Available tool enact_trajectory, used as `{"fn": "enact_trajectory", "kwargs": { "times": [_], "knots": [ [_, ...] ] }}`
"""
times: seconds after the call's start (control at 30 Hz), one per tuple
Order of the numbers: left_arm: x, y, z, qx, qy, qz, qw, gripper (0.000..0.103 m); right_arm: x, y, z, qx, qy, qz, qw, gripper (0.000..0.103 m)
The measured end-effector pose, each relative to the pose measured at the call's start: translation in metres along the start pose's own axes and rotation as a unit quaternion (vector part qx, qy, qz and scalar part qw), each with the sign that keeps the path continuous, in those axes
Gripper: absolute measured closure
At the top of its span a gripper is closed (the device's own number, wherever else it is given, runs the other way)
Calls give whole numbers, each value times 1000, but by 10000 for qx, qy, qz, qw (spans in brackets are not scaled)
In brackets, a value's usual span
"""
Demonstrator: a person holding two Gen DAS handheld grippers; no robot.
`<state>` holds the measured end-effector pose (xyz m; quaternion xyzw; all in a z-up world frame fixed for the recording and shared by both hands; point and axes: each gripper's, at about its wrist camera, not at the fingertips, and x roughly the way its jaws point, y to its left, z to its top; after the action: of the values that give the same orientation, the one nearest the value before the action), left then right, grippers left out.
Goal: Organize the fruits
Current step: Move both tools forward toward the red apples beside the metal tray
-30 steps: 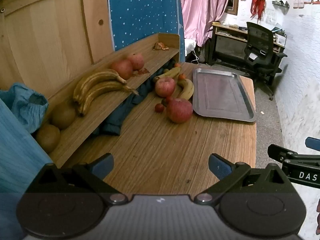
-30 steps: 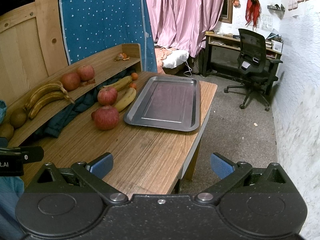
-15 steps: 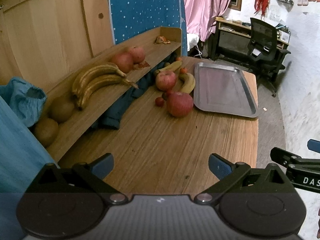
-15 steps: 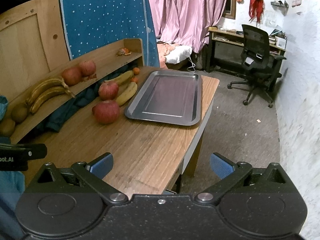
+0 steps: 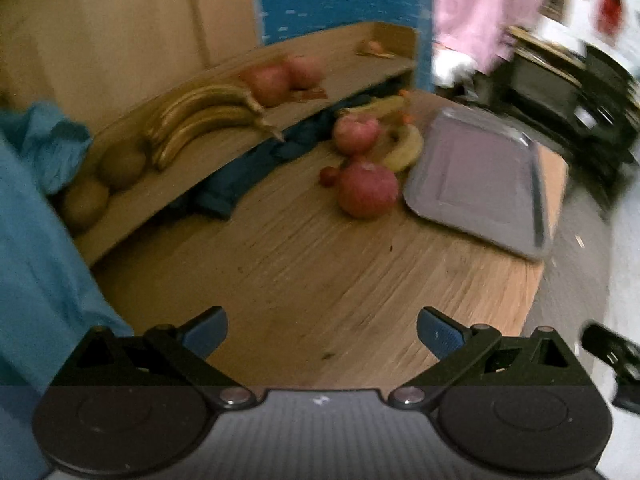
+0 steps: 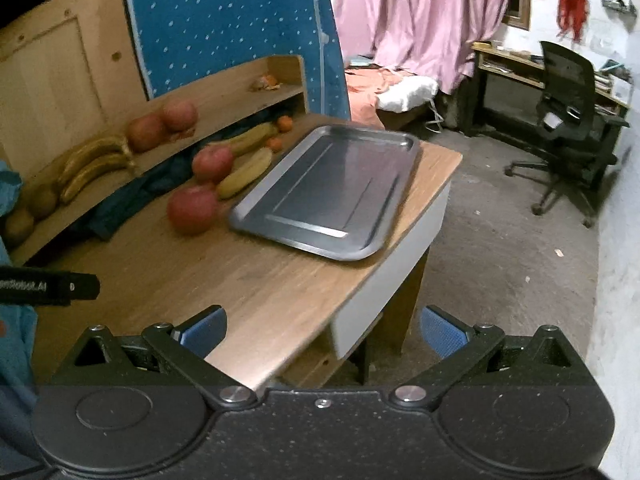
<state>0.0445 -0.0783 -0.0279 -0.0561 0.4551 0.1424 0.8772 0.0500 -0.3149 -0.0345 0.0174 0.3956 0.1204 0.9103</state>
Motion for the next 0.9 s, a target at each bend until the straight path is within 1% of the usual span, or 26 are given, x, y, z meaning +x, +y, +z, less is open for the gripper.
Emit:
{"fn": "enact_trajectory", "kwargs": {
  "times": [0.1,0.2,0.3,0.43,0.53,0.67,0.77,0.9],
  "knots": [
    [4,-25,4,-513,72,261,9983,0,6,-39,8,-12,98,285,9995,1],
    [-1,-43,7,-790,62,471,9957,0,7,-64,16,-166,105,448,9988,1],
    [-6,-52,9,-965,100,552,9937,0,7,-79,21,-282,101,641,9975,1],
    [-7,-65,19,-985,77,720,9925,0,9,-91,28,-454,-39,896,9949,1],
    [-2,-71,27,-1018,66,759,9919,0,14,-97,34,-592,-152,942,9937,1],
    [14,-75,37,-1113,217,750,9907,0,25,-105,40,-594,-101,995,9932,1],
    [30,-77,46,-1082,235,782,9908,0,42,-108,50,-588,-79,1046,9927,1],
    [58,-76,62,-1010,278,744,9917,0,74,-103,78,-765,-49,947,9926,1]
  ]
}}
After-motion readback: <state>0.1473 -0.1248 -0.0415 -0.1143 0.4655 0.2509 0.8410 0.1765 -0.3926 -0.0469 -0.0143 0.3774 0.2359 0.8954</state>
